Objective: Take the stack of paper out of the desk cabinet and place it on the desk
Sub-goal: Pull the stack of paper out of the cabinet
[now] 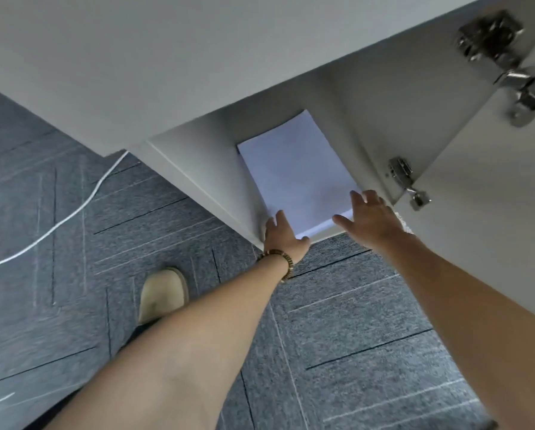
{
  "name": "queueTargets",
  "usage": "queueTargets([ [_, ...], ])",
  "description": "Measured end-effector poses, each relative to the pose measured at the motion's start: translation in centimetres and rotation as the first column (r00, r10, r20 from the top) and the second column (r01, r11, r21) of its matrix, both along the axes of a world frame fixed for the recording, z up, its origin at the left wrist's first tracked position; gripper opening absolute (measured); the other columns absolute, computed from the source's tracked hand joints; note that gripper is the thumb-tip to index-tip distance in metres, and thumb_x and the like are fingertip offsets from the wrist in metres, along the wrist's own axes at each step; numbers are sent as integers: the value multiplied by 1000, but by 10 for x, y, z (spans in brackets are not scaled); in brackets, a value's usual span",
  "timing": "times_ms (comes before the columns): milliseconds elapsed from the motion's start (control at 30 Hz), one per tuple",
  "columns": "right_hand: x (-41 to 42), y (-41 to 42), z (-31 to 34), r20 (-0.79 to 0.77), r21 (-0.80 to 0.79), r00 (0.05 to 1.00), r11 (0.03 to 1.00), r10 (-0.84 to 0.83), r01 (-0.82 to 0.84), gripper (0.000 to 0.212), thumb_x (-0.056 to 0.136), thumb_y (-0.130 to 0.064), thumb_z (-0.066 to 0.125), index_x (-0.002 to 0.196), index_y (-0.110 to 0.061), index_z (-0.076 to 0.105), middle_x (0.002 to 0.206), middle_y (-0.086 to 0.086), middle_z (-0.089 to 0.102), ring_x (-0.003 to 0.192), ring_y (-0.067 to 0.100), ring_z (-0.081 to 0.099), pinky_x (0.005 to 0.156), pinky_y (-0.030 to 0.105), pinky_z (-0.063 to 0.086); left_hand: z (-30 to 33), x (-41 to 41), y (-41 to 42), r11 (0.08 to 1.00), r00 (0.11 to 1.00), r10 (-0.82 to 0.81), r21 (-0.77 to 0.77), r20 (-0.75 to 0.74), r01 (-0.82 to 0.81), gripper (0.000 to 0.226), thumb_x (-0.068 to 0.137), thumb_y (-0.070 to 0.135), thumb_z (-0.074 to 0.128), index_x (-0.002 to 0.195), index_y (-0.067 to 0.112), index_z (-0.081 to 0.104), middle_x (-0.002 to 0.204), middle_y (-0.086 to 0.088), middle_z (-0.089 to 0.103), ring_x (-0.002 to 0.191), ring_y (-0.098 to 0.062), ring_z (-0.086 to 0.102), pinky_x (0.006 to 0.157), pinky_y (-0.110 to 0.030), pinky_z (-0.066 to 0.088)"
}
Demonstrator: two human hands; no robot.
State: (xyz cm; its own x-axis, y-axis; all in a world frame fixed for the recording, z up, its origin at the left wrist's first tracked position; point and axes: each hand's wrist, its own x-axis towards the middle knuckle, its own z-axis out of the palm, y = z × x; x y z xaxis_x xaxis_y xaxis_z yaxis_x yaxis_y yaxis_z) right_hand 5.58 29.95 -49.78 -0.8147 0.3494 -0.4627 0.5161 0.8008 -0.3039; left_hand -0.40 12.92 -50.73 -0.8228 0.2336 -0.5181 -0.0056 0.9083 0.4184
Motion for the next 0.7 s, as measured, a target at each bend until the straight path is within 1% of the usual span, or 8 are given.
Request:
queueTargets([
  [100, -11, 8, -20, -2, -31, 999, 998, -48, 48, 80, 96, -56, 47, 154, -7, 21, 156, 25, 24, 140, 43, 34, 110, 49, 35, -16, -5, 8, 999, 999, 41, 3, 8, -41, 90, 87, 33, 67, 156, 13, 13, 159, -15, 25, 144, -32, 29, 112, -39, 34],
  [233, -18, 24, -38, -16, -61, 998, 997, -53, 52, 82, 96, -51, 50, 156, -7, 14, 160, 22, 18, 143, 42, 28, 113, 50, 33, -28, -15, 20, 970, 971, 237, 50, 26, -238, 94, 81, 26, 70, 155, 11, 14, 159, -14, 26, 146, -31, 28, 112, -39, 35],
  [300, -21, 28, -44, -55, -113, 997, 993, -52, 45, 85, 94, -49, 55, 157, -9, 14, 162, 18, 19, 145, 40, 23, 113, 49, 32, -29, -19, 26, 942, 946, 320, 88, 46, -323, 93, 81, 24, 70, 155, 13, 16, 159, -14, 24, 146, -31, 27, 110, -38, 36],
  [367, -27, 25, -49, -102, -212, 985, 970, -142, 118, 88, 90, -43, 62, 157, -12, 14, 159, 16, 23, 144, 38, 22, 112, 47, 31, -30, -21, 31, 917, 923, 377, 107, 81, -384, 95, 84, 25, 68, 157, 15, 9, 162, -14, 14, 148, -31, 20, 110, -39, 35],
  [433, -36, 17, -51, -115, -325, 936, 903, -332, 280, 88, 85, -36, 66, 156, -12, 18, 153, 17, 28, 139, 37, 26, 108, 45, 32, -31, -21, 34, 882, 893, 440, 138, 98, -450, 95, 84, 26, 67, 157, 14, 8, 162, -13, 11, 150, -31, 14, 111, -41, 34],
  [500, -40, 12, -51, -85, -350, 900, 859, -428, 375, 84, 83, -32, 67, 152, -7, 24, 150, 18, 30, 136, 36, 28, 107, 44, 33, -31, -18, 36, 855, 870, 486, 158, 90, -494, 95, 83, 27, 68, 157, 11, 9, 163, -13, 11, 150, -32, 10, 113, -44, 32],
  [600, -33, 11, -51, -58, -330, 910, 868, -411, 371, 75, 83, -32, 67, 145, -3, 35, 146, 18, 33, 132, 36, 31, 104, 42, 35, -28, -13, 34, 828, 846, 528, 175, 71, -532, 96, 80, 28, 69, 155, 9, 12, 161, -14, 18, 148, -33, 16, 114, -47, 32],
  [700, -14, 9, -51, -51, -346, 917, 868, -396, 355, 73, 82, -33, 67, 143, -4, 39, 142, 16, 36, 129, 35, 34, 102, 42, 37, -25, -3, 29, 834, 857, 515, 222, 20, -506, 96, 74, 28, 72, 152, 7, 20, 155, -16, 33, 143, -36, 29, 112, -51, 35],
])
